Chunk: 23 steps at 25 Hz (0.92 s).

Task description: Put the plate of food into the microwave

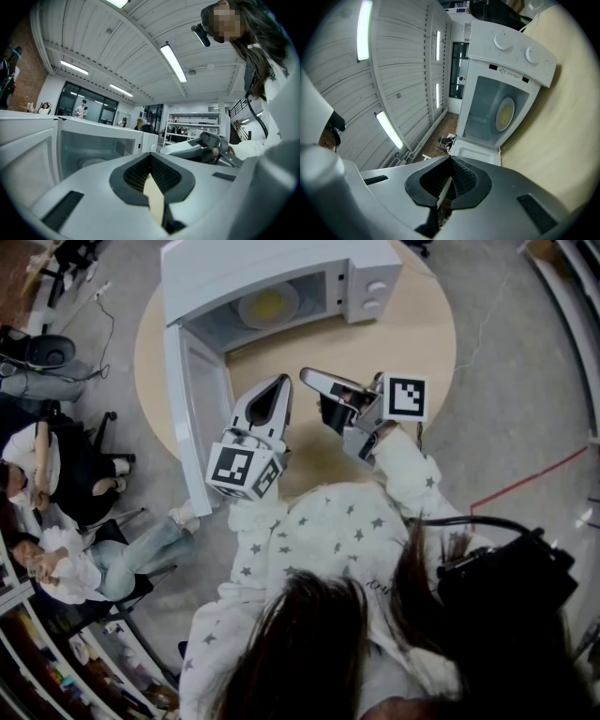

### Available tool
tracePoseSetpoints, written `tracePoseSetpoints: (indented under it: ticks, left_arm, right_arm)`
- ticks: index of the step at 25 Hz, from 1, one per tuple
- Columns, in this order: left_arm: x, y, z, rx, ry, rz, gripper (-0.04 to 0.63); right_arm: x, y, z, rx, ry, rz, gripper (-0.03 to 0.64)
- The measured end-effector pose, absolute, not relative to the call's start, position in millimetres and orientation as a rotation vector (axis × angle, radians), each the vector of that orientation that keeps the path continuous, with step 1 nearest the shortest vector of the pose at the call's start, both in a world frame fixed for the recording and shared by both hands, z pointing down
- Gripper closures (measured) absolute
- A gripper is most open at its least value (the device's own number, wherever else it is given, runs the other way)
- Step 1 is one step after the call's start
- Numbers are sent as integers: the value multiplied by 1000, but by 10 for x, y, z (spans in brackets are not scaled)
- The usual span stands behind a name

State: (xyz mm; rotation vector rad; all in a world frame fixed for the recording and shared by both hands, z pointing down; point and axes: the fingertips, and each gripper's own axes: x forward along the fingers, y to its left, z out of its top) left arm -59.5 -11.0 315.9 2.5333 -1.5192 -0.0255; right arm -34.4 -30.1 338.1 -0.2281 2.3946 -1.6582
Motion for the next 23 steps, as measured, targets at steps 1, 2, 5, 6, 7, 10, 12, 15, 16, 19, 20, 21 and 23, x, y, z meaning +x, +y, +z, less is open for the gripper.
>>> tracePoseSetpoints:
  ticks: [1, 2, 5, 6, 7, 10, 12, 15, 16, 19, 20, 21, 23]
  left_arm:
    - [-596, -110, 3158, 2533, -1520, -28, 594]
    - [-598, -109, 3155, 2534, -1520, -31, 594]
    - [-602, -106, 3151, 2534, -1521, -35, 594]
    - [-604, -106, 3151, 2534, -1521, -34, 594]
    - [-608, -107, 3151, 2533, -1523, -33, 594]
    - [-620, -106, 3140, 2529, -1530, -36, 594]
    - [-621, -103, 3139, 2528, -1532, -37, 594]
    - [-621, -98, 3142, 2526, -1535, -40, 594]
    - [-623, -95, 3141, 2526, -1535, -41, 594]
    - [-630, -84, 3139, 2524, -1538, -44, 594]
    - [-633, -80, 3139, 2523, -1539, -45, 594]
    - [-637, -76, 3139, 2522, -1540, -46, 594]
    - [-643, -68, 3139, 2520, -1541, -48, 594]
  right_arm:
    - [-349, -297, 3382, -227, 2391, -1663, 611]
    - [-355, -293, 3383, -226, 2392, -1664, 611]
    - [-365, -288, 3390, -225, 2402, -1658, 611]
    - [-365, -288, 3391, -225, 2401, -1658, 611]
    - [-365, -289, 3390, -225, 2401, -1657, 611]
    - [-371, -290, 3382, -221, 2404, -1657, 611]
    - [-373, -286, 3382, -216, 2398, -1663, 611]
    - [-378, -279, 3388, -209, 2391, -1669, 611]
    - [-378, -278, 3392, -209, 2391, -1670, 611]
    - [-385, -268, 3395, -205, 2393, -1669, 611]
    - [-388, -262, 3393, -203, 2393, -1669, 611]
    - [-392, -257, 3391, -201, 2394, -1669, 611]
    - [-398, -249, 3386, -197, 2397, -1665, 611]
